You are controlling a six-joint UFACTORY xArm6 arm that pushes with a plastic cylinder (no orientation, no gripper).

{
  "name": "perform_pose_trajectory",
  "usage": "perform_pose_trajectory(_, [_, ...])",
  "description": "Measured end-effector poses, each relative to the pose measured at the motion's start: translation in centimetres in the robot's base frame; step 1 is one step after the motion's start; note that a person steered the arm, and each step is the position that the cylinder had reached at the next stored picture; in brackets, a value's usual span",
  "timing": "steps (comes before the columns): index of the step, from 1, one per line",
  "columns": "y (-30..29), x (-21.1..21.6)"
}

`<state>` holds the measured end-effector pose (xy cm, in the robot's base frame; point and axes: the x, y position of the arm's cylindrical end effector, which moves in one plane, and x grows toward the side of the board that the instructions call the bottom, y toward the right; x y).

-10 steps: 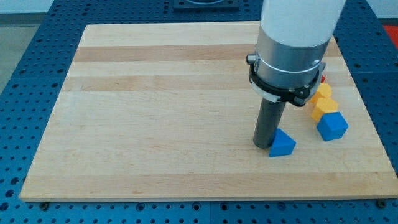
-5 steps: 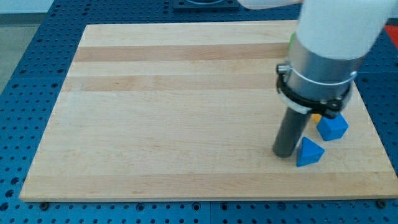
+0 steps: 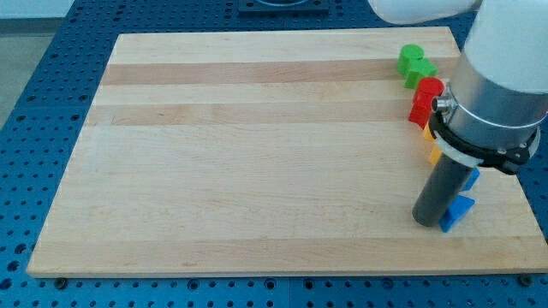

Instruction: Place blue triangle to the bottom of the blue cube

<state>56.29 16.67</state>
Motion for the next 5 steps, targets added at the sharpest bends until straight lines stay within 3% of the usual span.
perform_pose_trajectory(2, [1.1,3.6])
perform_pose_trajectory(5, [2.8,2.8])
